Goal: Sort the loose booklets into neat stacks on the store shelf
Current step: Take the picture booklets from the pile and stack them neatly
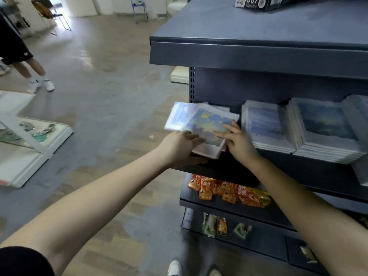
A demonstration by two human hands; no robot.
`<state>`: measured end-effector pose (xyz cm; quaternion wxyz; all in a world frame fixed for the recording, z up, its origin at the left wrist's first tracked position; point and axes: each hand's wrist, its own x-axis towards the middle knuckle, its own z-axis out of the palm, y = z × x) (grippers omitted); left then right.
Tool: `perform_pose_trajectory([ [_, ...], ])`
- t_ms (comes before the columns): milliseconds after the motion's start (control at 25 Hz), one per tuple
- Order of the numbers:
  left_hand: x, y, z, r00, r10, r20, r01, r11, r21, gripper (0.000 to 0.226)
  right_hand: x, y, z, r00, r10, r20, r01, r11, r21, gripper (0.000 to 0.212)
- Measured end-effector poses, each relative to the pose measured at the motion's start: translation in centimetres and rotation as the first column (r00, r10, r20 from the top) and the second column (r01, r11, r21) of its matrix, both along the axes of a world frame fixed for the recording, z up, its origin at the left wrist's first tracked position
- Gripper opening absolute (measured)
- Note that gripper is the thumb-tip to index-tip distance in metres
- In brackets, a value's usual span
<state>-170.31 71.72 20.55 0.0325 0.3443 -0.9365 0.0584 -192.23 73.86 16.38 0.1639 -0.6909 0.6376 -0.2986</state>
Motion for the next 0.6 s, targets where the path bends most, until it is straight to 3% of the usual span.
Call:
perform_pose_trajectory([
  [80,1.6,-1.0,-0.6,0.998,0.052,0.021,-0.054,0.993,0.102,0.064,-1.5,-0.5,0.9,0.999,-0.034,-0.041,0.036,0.997,0.061,0.056],
  [160,1.9,-1.0,-1.5,0.994,0.069,-0.081,-0.056,0.987,0.153,0.061,-1.8,-0.2,1.6,0.996,0.025,-0.091,-0.015,0.994,0.108,0.061],
  [320,0.4,-1.1,-2.5,0.973,0.087,-0.214,-0.056,0.988,0.146,0.053,-0.5,2.7,1.1,0.973,0.221,-0.065,-0.203,0.956,0.213,0.059],
  [440,0.0,-1.1,-3.2,0.946,0.131,-0.298,-0.089,0.984,0.151,0.048,-0.4,3.6,0.3,0.957,0.247,-0.149,-0.205,0.946,0.250,0.069],
  [520,-0.9,-0.8,-3.1,0.923,0.089,-0.375,-0.065,0.995,0.077,0.046,-0.3,3.3,0.0,0.973,0.185,-0.138,-0.163,0.974,0.155,0.067],
  [600,-2.4,-0.7,-2.5,0.911,-0.004,-0.412,-0.009,0.999,-0.031,0.047,-0.4,2.9,0.3,0.996,0.086,-0.029,-0.087,0.996,-0.004,0.054],
])
